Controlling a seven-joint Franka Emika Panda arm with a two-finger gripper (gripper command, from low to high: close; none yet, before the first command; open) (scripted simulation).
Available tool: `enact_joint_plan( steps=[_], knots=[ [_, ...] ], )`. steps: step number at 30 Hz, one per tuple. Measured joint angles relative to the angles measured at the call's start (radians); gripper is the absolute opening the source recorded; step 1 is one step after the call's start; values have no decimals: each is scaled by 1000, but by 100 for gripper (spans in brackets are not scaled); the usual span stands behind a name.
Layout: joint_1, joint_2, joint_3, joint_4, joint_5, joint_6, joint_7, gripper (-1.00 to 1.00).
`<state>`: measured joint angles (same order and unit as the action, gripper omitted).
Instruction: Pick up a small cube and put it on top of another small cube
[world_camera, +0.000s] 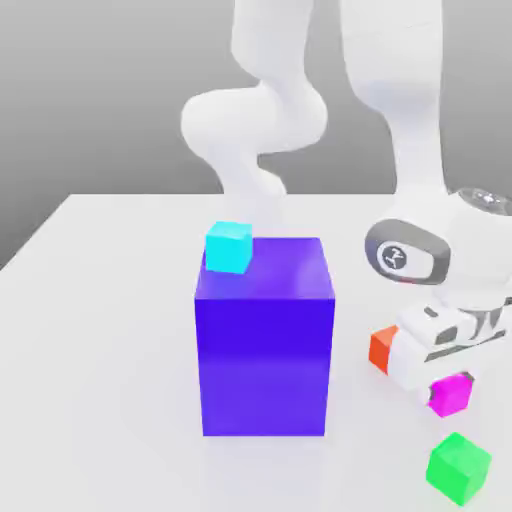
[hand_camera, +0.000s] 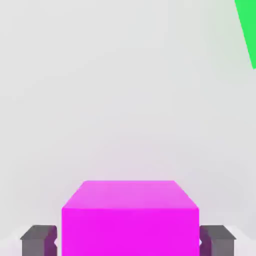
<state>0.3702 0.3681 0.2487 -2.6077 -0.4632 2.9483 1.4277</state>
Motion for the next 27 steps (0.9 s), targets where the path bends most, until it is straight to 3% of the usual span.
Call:
enact_joint_plan(
  steps=[4,11,19,24,25,27],
  knots=[
    [-11,-13,14,-4,14,-9,-10,-100],
    [-130,-191,179,-49,238,-136,-179,-100],
    [-210,-163,108,205,325,-356,-124,-100],
    [-182,-22,36,263,254,-277,-51,-100],
    [-171,-2,23,265,245,-259,-44,100],
    [-171,-2,23,265,245,-259,-44,100]
  ],
)
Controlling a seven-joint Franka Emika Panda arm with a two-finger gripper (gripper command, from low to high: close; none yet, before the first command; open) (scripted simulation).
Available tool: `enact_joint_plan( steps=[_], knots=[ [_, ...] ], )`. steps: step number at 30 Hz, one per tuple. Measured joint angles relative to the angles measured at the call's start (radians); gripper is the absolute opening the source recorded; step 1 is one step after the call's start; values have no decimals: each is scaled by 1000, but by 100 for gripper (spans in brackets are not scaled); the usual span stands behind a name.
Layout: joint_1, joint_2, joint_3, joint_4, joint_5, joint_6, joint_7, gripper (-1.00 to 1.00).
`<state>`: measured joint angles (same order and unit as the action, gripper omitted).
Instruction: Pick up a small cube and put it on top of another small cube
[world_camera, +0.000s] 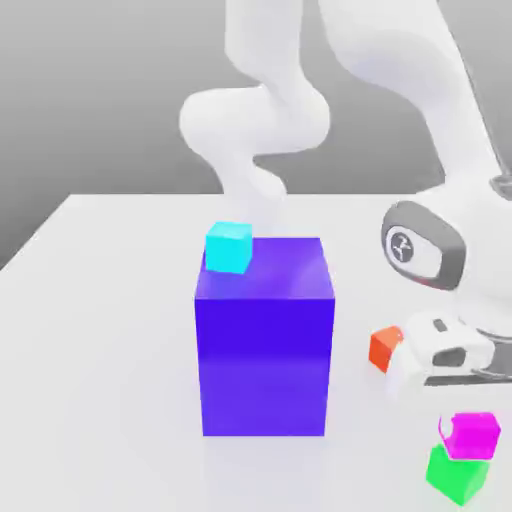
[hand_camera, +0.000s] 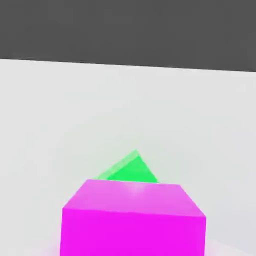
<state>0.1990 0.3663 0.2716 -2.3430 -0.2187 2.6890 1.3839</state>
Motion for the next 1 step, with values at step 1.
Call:
enact_joint_plan(
  steps=[1],
  knots=[
    [0,0,0,0,0,0,0,100]
  ],
)
